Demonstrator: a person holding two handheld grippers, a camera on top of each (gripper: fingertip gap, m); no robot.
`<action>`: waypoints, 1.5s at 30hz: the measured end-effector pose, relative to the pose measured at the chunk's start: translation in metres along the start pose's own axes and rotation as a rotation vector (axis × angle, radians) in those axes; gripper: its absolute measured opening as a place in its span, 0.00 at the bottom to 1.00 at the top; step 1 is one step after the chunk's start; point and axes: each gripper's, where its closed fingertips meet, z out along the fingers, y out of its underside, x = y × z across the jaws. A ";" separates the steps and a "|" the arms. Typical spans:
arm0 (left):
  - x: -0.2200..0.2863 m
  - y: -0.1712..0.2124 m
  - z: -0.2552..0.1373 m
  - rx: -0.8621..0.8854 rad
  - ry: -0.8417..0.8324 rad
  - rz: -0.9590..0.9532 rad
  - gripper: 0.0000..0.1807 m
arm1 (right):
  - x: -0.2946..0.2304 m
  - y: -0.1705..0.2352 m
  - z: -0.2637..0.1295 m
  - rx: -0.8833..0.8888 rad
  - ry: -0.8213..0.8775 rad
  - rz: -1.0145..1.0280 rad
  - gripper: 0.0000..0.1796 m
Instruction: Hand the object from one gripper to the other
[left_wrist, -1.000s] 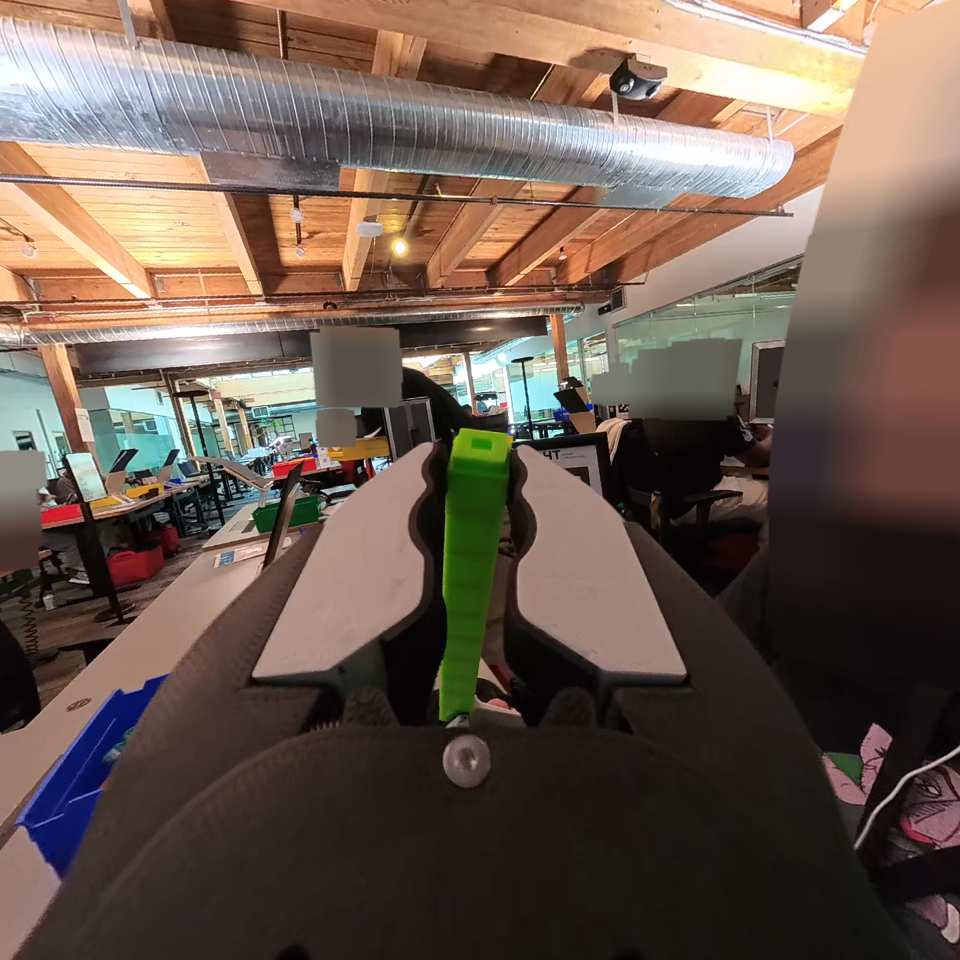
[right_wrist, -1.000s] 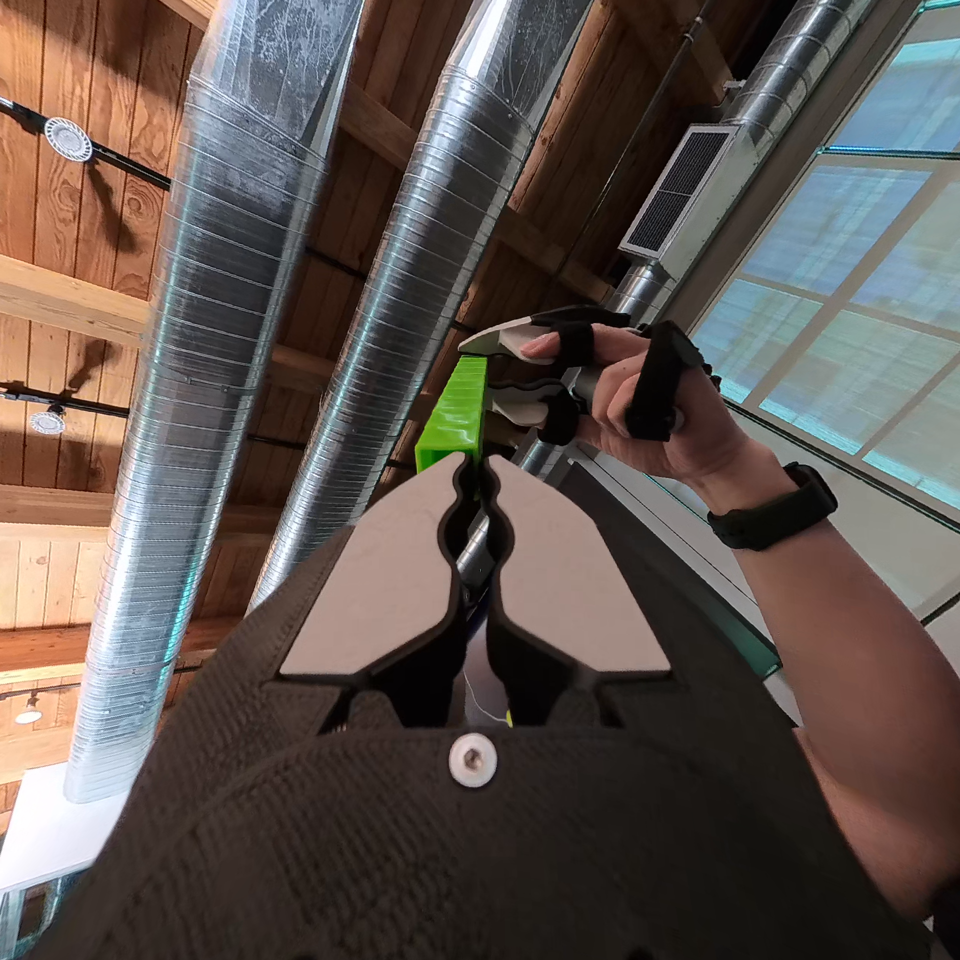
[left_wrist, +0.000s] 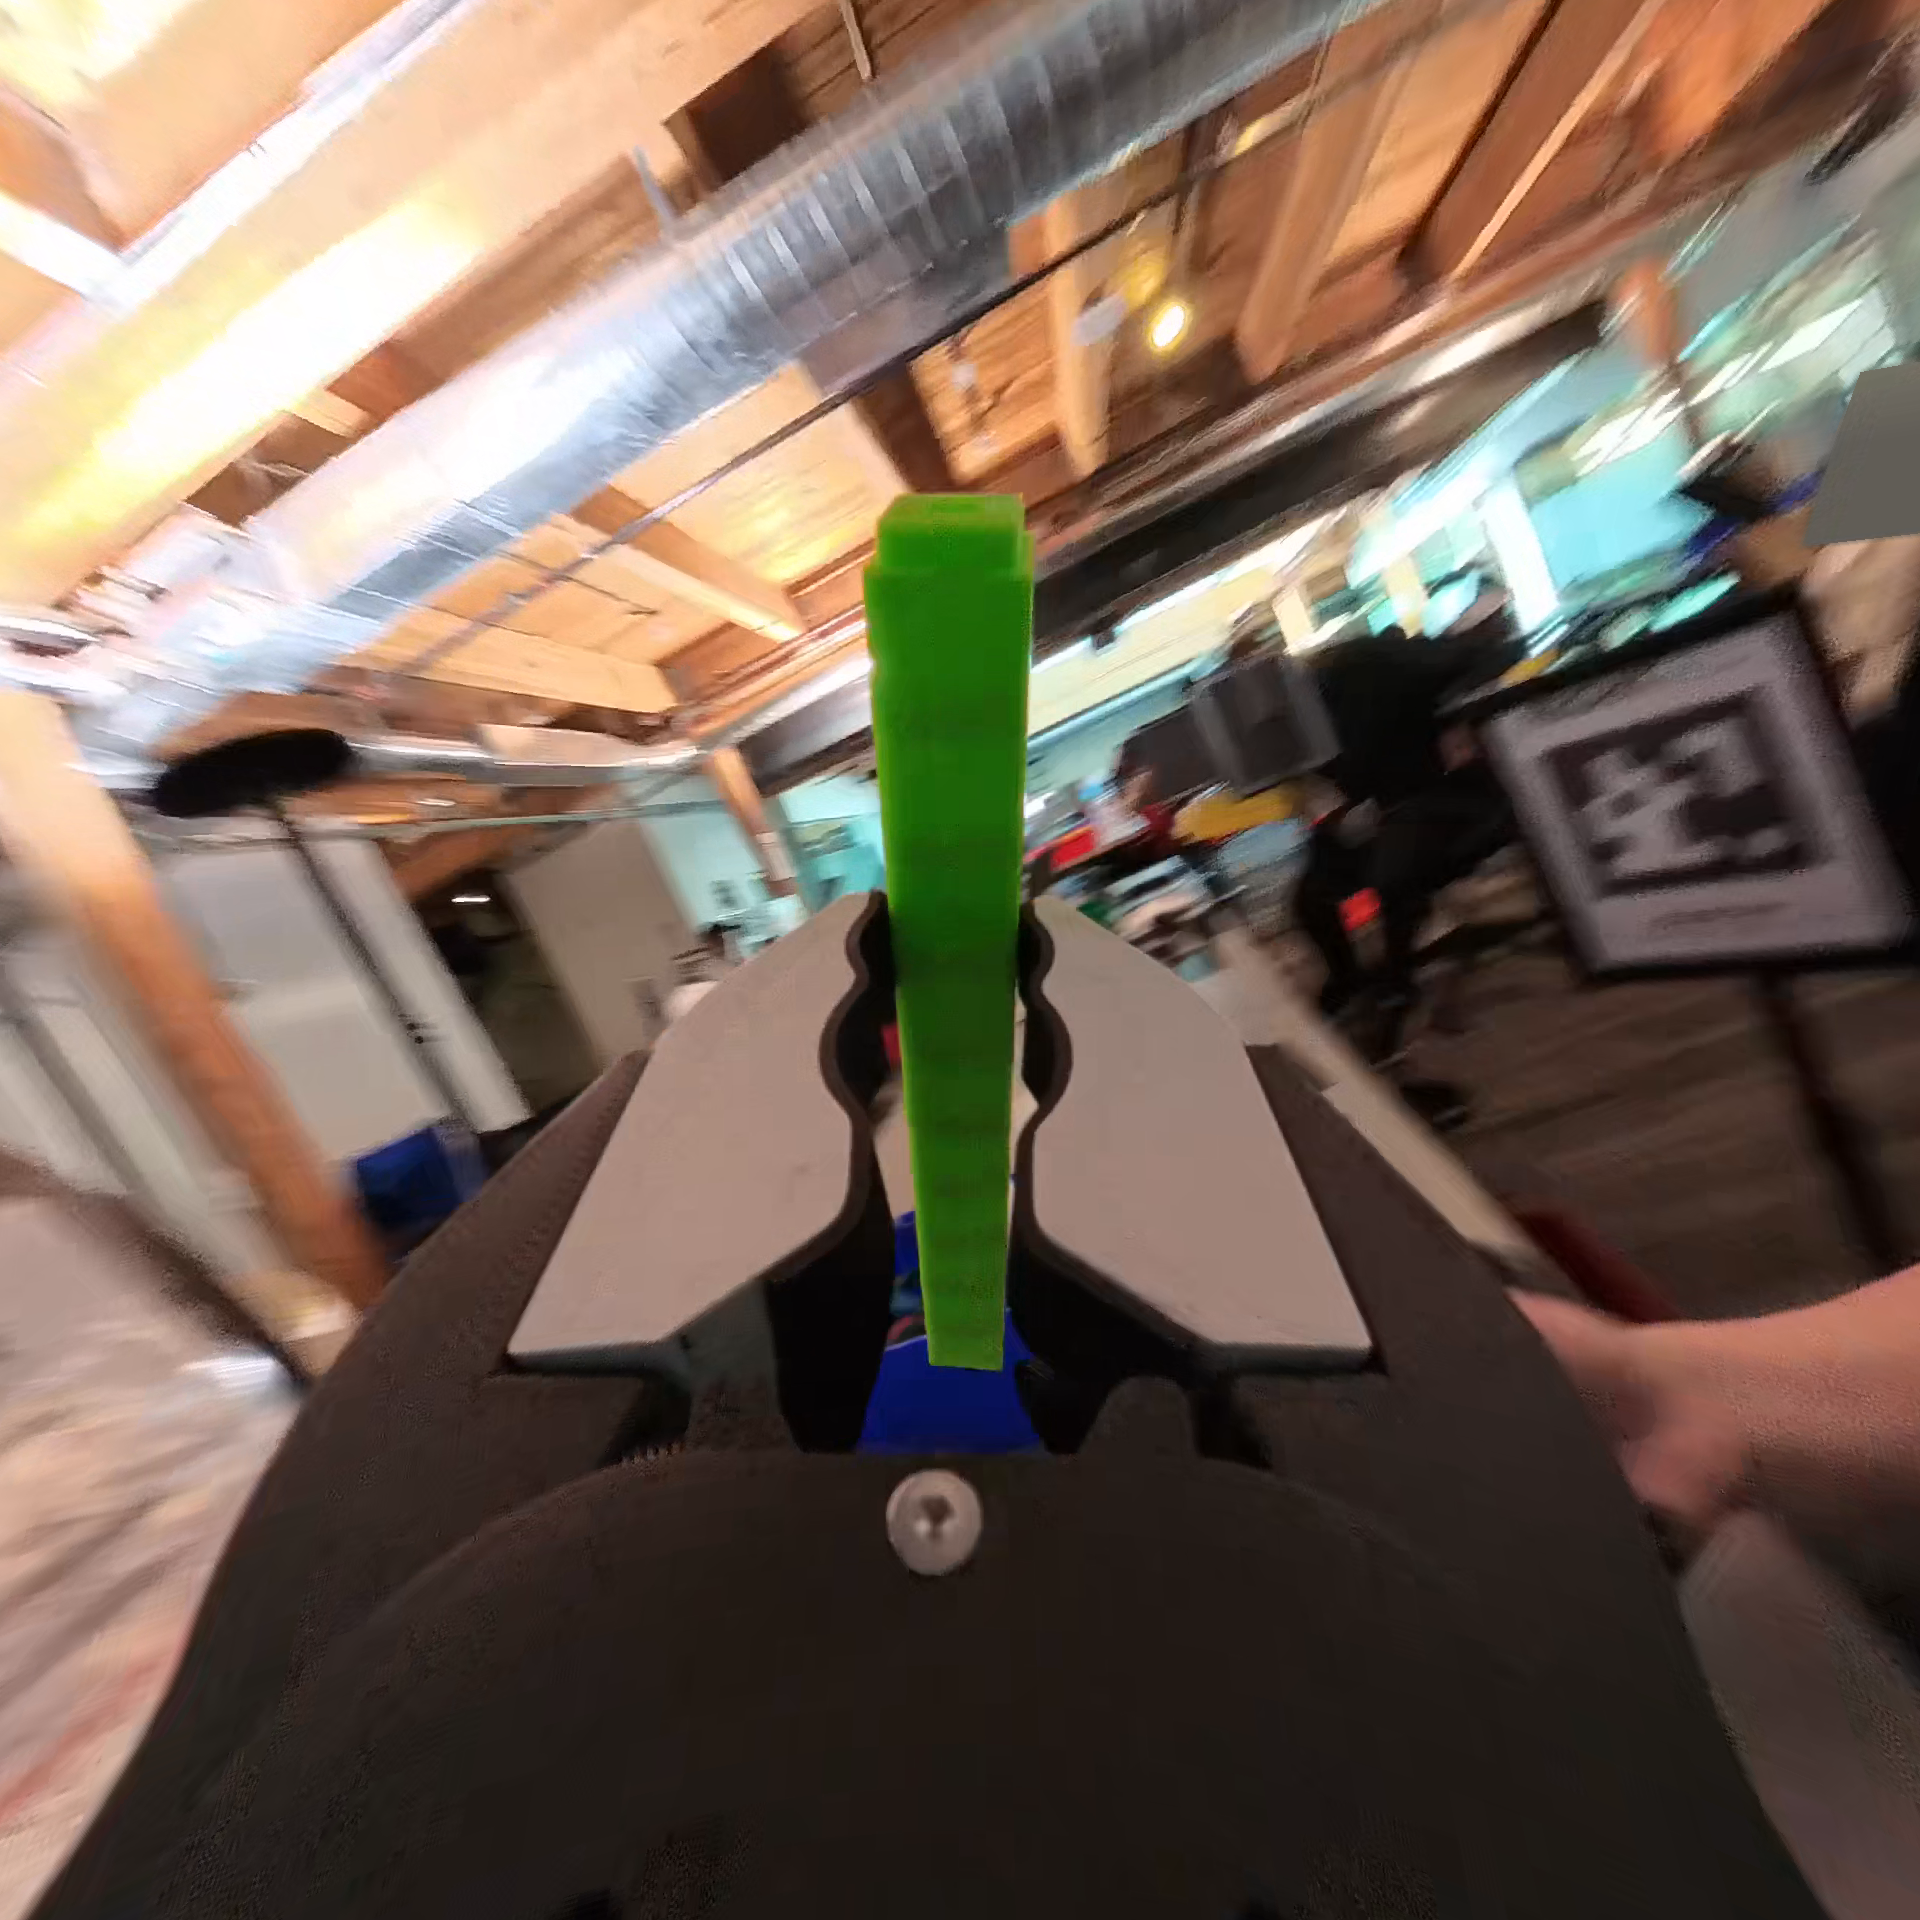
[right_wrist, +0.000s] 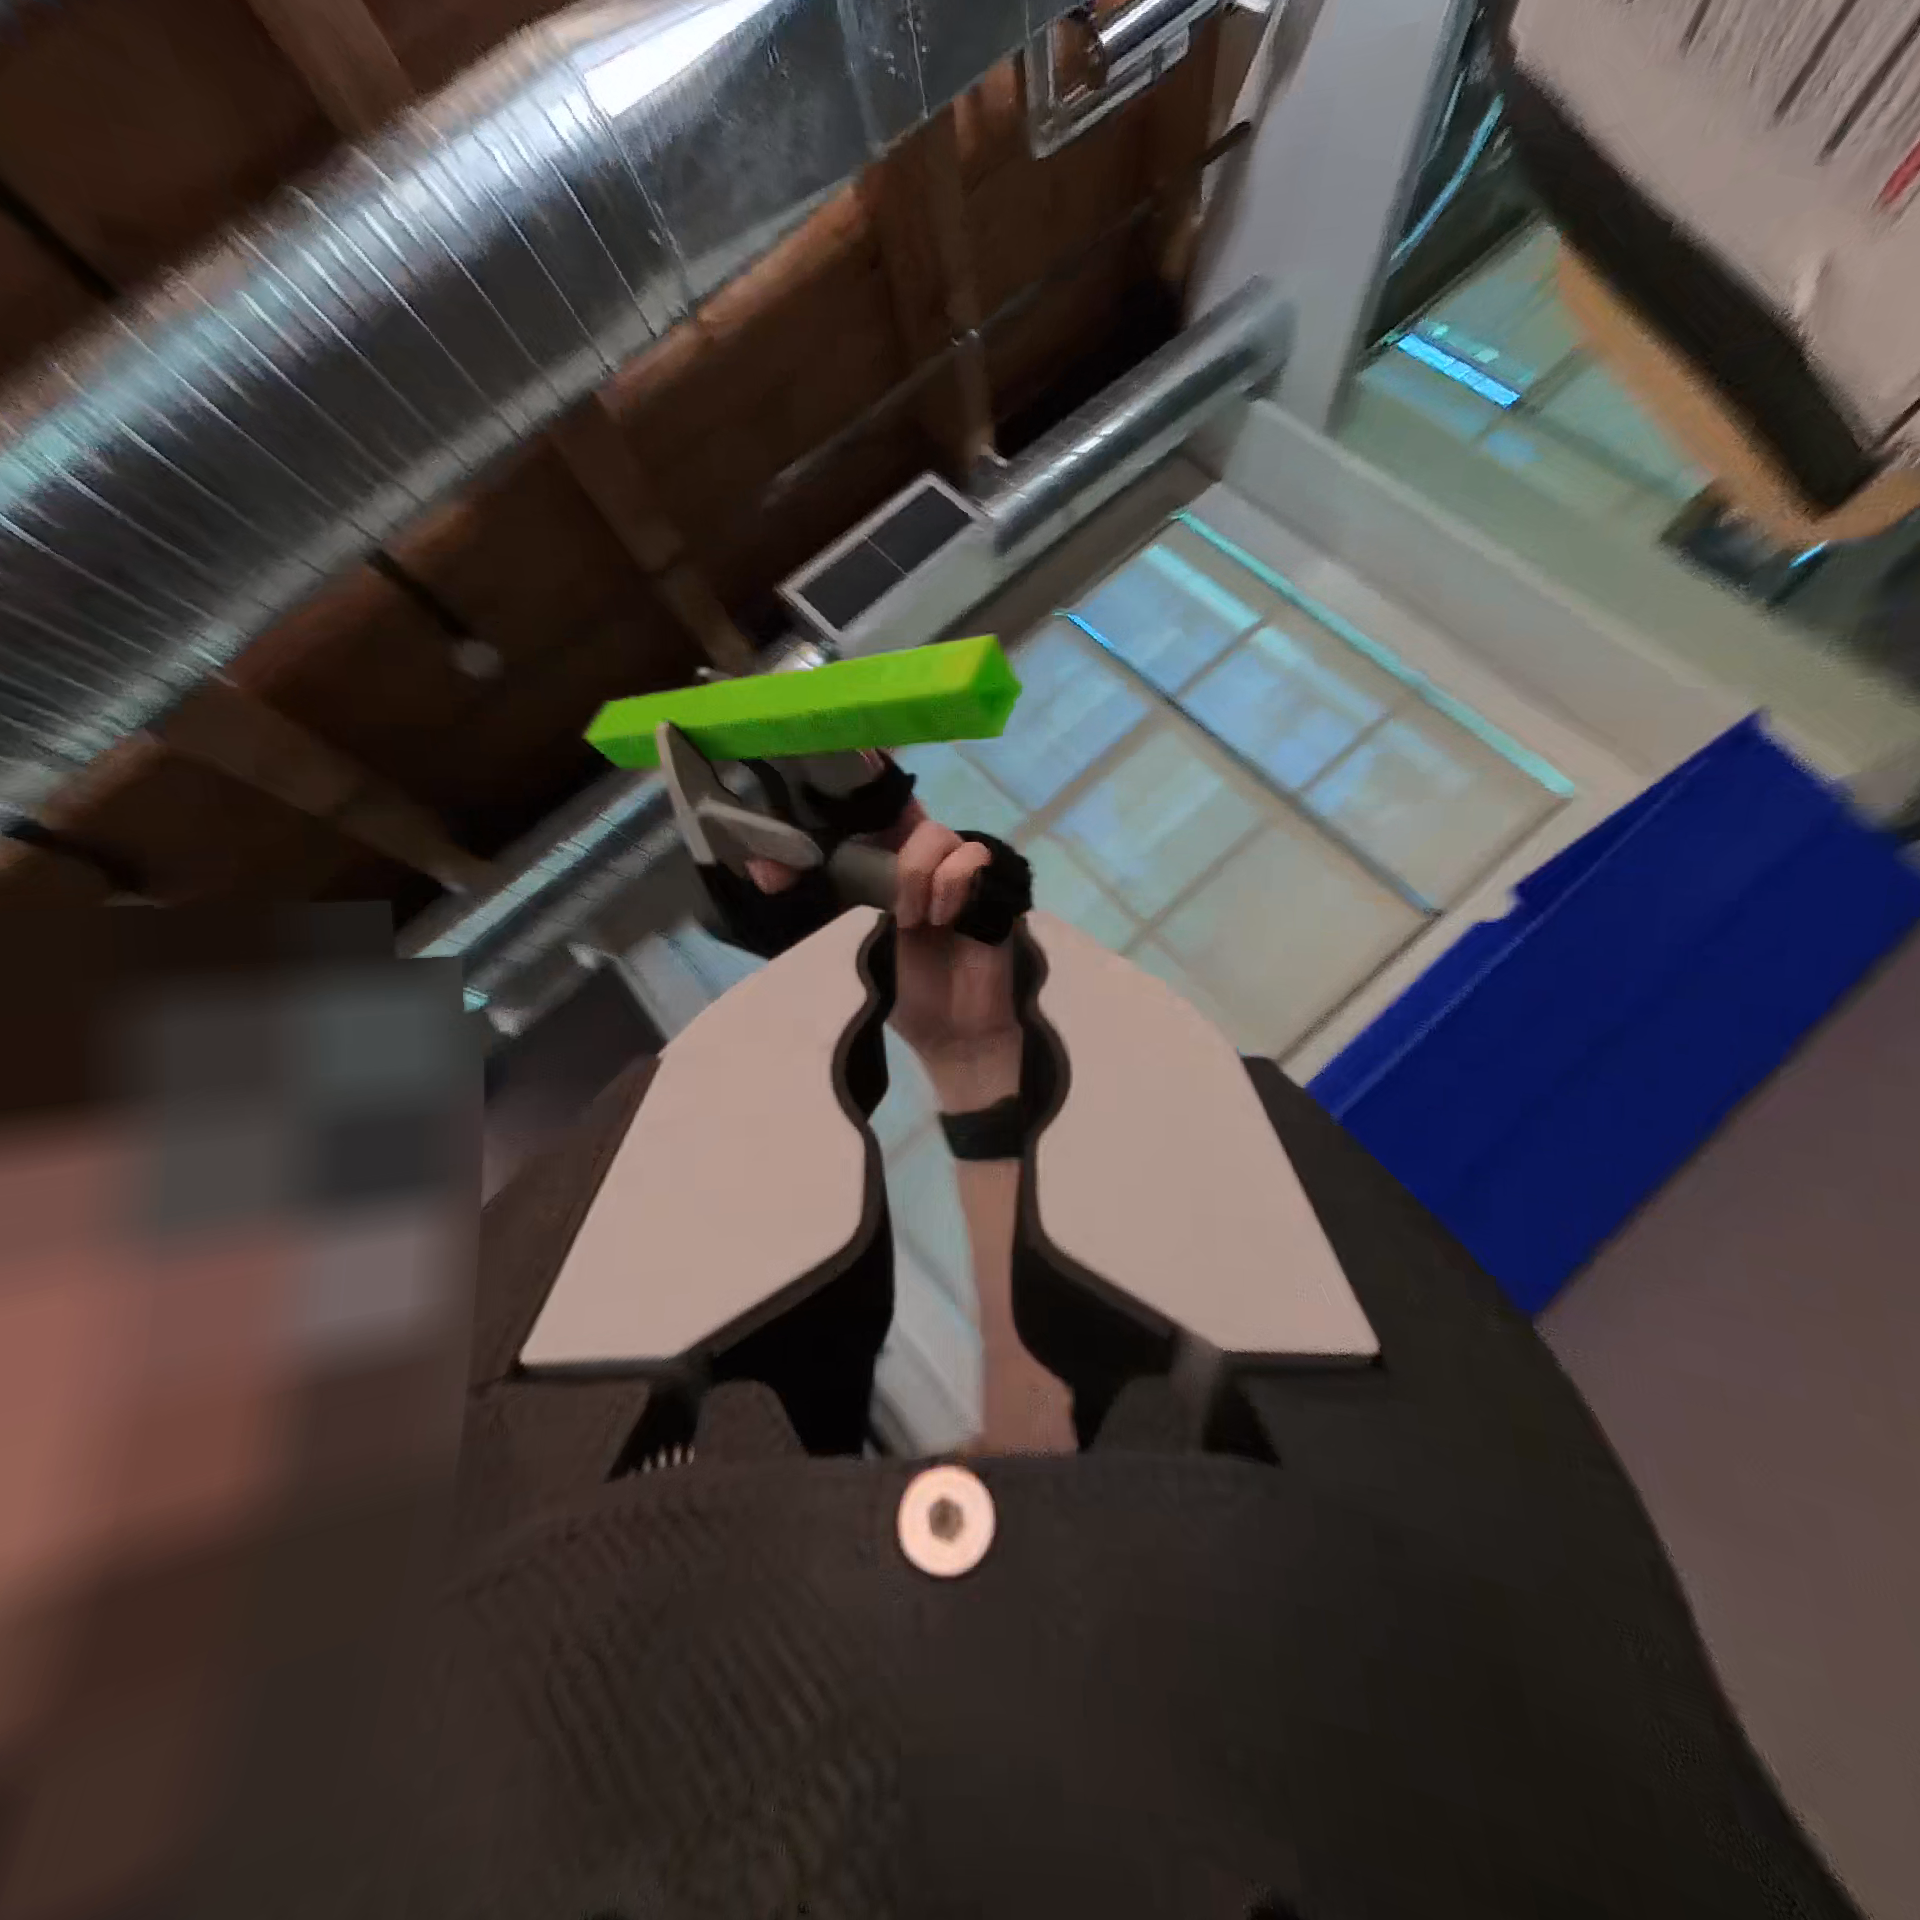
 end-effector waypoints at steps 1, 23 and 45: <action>-0.002 0.004 -0.001 -0.046 -0.038 0.095 0.12 | -0.003 -0.002 0.000 -0.025 0.026 -0.083 0.12; 0.019 0.090 0.039 -0.523 -0.210 0.692 0.12 | -0.064 -0.028 0.099 -0.292 0.507 -1.466 0.13; 0.057 0.106 0.076 -0.152 0.043 -0.804 0.35 | -0.091 -0.109 0.008 0.460 -0.082 -0.462 0.13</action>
